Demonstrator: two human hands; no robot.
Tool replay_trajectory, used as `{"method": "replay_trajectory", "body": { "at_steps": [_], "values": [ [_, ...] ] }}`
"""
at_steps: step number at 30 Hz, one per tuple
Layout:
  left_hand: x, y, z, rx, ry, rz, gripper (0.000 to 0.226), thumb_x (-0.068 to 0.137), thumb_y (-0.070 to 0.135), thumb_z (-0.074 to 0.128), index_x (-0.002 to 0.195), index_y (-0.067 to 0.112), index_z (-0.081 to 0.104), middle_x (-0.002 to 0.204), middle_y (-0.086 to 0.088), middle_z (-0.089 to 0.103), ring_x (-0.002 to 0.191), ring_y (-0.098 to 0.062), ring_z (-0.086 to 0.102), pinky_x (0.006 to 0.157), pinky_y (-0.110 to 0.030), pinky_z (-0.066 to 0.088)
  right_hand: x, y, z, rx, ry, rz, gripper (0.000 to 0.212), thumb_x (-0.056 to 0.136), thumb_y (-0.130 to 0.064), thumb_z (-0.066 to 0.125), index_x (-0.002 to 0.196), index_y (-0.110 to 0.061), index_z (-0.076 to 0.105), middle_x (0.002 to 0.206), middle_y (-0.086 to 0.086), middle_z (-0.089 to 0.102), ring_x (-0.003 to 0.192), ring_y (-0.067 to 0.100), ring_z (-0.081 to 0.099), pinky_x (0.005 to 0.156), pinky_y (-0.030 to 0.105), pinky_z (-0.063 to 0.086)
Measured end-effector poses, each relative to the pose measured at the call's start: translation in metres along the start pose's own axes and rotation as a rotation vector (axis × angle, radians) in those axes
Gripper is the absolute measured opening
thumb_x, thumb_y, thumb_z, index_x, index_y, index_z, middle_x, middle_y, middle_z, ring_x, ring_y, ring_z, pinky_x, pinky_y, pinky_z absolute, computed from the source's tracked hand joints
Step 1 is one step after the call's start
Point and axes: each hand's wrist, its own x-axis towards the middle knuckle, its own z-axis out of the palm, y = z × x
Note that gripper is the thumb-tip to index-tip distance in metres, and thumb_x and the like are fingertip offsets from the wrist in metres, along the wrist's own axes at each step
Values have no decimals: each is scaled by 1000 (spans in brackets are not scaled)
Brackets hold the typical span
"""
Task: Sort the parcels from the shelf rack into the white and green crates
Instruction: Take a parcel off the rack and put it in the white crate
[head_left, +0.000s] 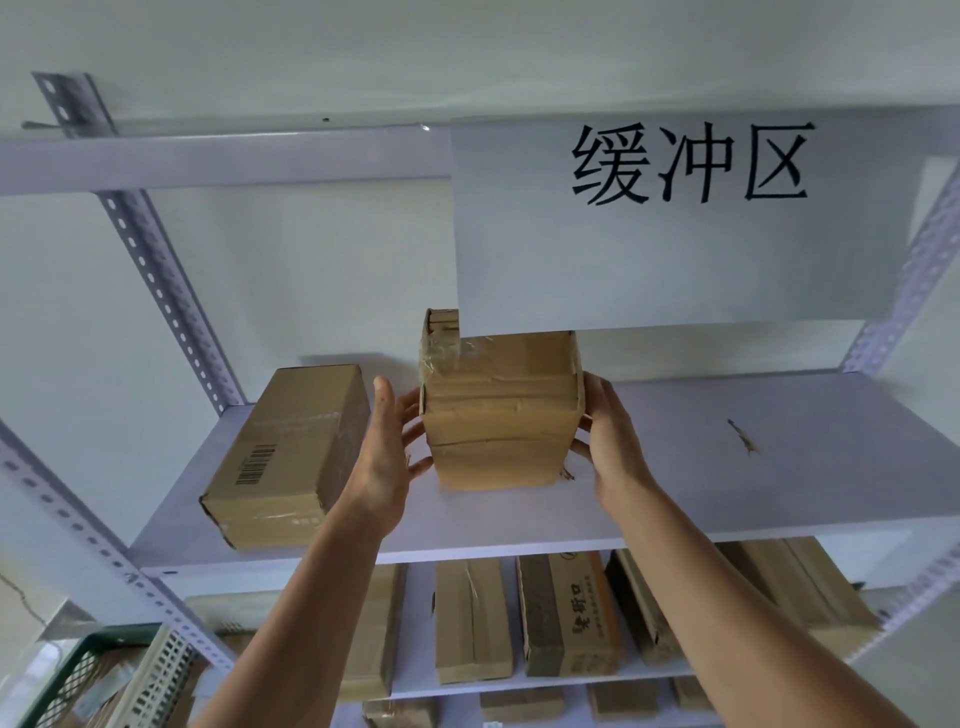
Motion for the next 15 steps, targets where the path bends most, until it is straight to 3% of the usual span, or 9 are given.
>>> {"method": "replay_trajectory", "body": {
  "at_steps": [4, 7, 11, 15],
  "values": [
    [-2, -4, 1, -29, 8, 11, 82, 104, 76, 17, 150, 23, 60, 152, -1, 64, 148, -19, 51, 128, -57, 28, 0, 7, 2, 74, 41, -9, 32, 112, -39, 42, 110, -20, 67, 91, -10, 77, 84, 4, 75, 65, 22, 59],
    [-2, -11, -2, -53, -1, 0, 81, 105, 75, 17, 143, 21, 64, 143, 1, 71, 141, -17, 58, 124, -53, 35, -1, 12, 3, 74, 58, 10, 34, 112, -41, 40, 101, -18, 63, 98, -3, 76, 90, 9, 74, 65, 25, 56],
    [-2, -24, -8, -80, -9, -4, 78, 106, 76, 20, 126, 21, 71, 123, 3, 76, 130, -22, 62, 108, -46, 42, -2, 19, 5, 69, 73, 71, 44, 111, -50, 38, 109, -17, 68, 107, 0, 76, 92, 11, 73, 73, 31, 53],
    [0, -30, -15, -101, 8, -32, 76, 107, 74, 23, 124, 17, 71, 126, 1, 75, 139, -25, 60, 101, -45, 47, -4, 28, 6, 77, 60, 100, 54, 112, -55, 33, 114, -23, 77, 109, -1, 80, 106, 18, 72, 80, 35, 53]
  ]
}}
